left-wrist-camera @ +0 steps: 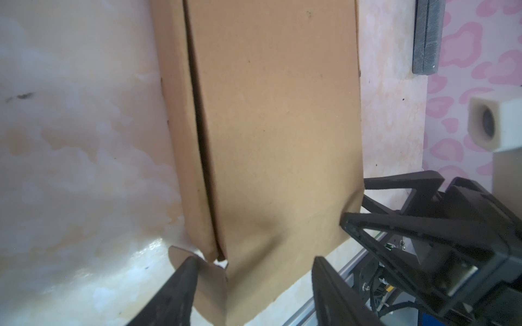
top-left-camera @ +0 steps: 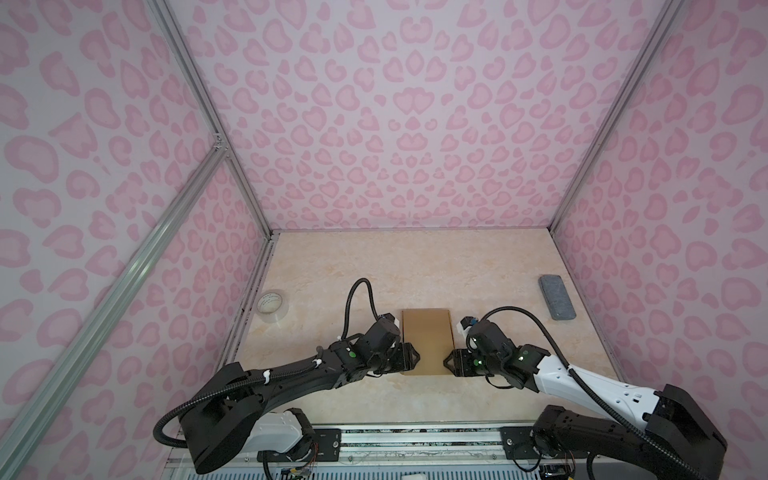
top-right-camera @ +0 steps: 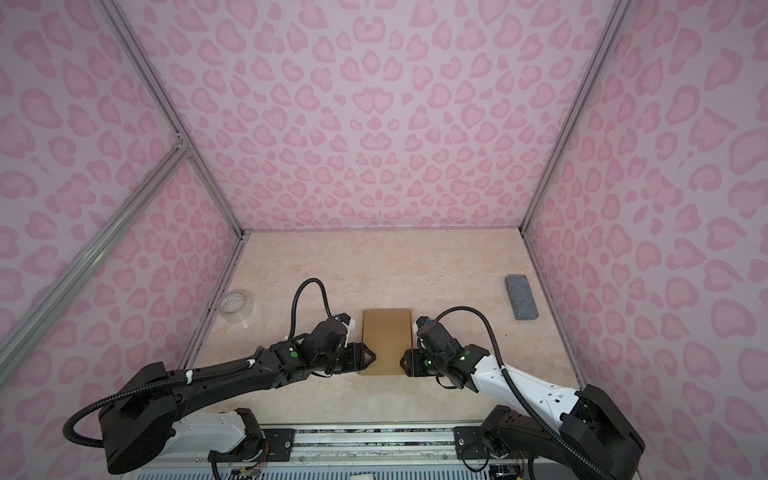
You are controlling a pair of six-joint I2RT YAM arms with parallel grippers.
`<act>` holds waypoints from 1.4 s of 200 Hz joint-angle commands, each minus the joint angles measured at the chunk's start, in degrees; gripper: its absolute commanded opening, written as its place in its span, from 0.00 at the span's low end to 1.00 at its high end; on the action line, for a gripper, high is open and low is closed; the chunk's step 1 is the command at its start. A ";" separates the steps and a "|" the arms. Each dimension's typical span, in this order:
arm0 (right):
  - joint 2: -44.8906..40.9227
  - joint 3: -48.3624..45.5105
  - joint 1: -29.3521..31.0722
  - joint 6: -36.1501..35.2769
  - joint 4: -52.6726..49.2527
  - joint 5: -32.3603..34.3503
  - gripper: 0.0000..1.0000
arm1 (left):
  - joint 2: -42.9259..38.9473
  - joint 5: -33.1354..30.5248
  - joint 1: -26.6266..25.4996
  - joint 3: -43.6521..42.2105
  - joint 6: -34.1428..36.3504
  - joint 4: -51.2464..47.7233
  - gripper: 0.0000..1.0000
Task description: Fold the paper box
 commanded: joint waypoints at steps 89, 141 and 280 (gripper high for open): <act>0.33 0.07 -0.40 0.92 1.86 -2.23 0.54 | 0.93 1.36 -0.17 0.26 -0.79 3.40 0.67; 0.64 -0.33 -0.53 0.69 1.97 -1.96 0.52 | 1.45 1.71 -0.17 0.37 -0.91 4.18 0.67; 0.26 -0.22 -0.78 -0.65 0.28 1.12 0.46 | 1.49 1.35 -0.09 0.42 -0.77 5.09 0.62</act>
